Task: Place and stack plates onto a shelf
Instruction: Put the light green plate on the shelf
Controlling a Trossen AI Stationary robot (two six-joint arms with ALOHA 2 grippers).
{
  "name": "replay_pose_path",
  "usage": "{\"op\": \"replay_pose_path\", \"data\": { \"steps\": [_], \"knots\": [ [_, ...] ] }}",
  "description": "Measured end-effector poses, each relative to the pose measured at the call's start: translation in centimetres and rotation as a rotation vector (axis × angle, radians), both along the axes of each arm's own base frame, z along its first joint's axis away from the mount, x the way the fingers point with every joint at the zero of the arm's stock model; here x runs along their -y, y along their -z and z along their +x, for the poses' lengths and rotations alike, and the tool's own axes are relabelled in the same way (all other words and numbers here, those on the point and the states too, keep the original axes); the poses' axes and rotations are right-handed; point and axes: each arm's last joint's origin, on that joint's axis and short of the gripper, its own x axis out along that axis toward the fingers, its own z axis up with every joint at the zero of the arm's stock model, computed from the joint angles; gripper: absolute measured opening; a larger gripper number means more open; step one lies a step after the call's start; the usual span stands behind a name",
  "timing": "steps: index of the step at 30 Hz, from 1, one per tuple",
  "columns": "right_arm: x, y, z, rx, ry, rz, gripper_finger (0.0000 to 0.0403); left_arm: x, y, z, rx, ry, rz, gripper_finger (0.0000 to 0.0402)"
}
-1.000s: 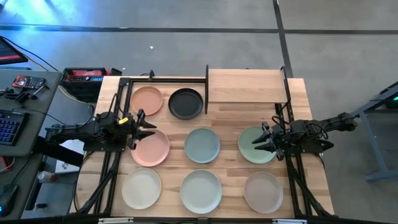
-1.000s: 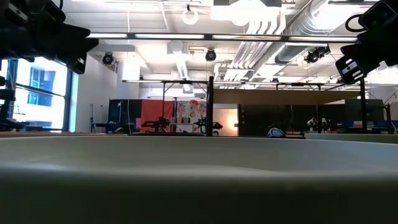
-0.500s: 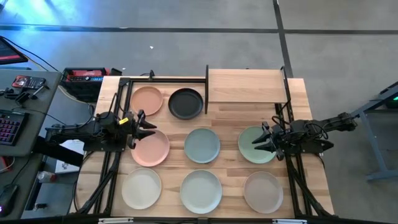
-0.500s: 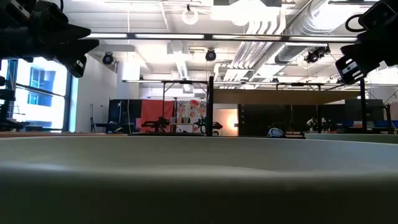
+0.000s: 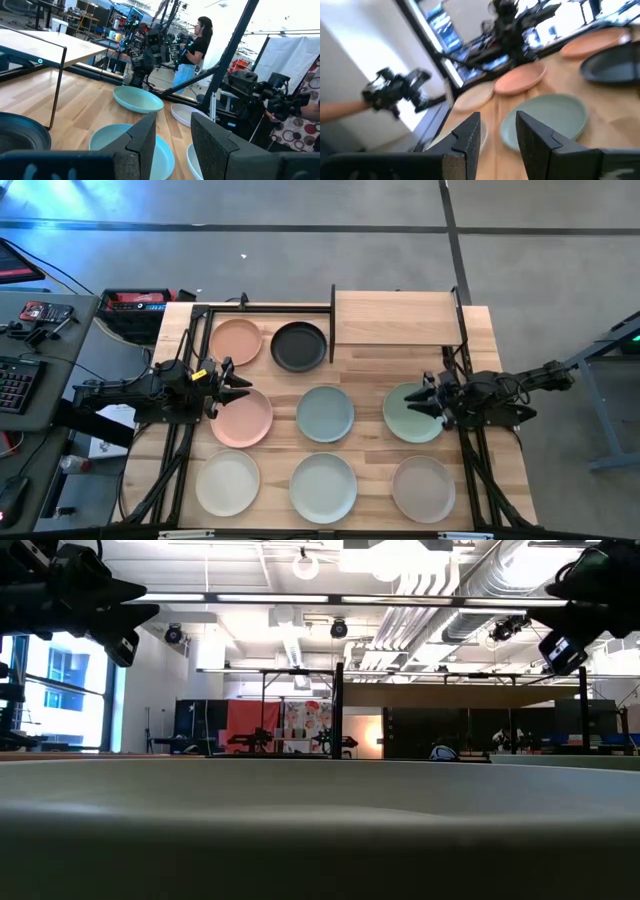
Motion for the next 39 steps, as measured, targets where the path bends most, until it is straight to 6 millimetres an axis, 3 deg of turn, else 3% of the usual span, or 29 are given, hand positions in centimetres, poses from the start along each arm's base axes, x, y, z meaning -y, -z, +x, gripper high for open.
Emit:
{"op": "replay_pose_path", "data": {
  "steps": [8,15,25,32,39],
  "knots": [
    [0.1,-1.3,-0.1,0.134,0.031,0.04,0.0108,0.0,0.0,0.0,0.0,-0.003,-0.001,0.0113],
    [0.3,-3.6,-0.7,0.371,0.041,0.044,0.0108,0.0,0.0,0.0,0.0,-0.004,-0.001,0.0113],
    [1.0,-10.0,-3.1,0.583,0.076,0.042,0.0108,0.0,0.0,0.0,-0.008,0.008,-0.148,0.0113],
    [1.3,-14.9,-3.1,0.381,0.168,0.097,0.0108,0.0,0.0,0.0,-0.008,0.008,-0.156,0.0113],
    [1.1,-18.1,-0.4,0.107,0.336,0.074,0.0108,0.0,0.0,0.0,-0.008,0.006,-0.156,0.0113]
  ]
}}
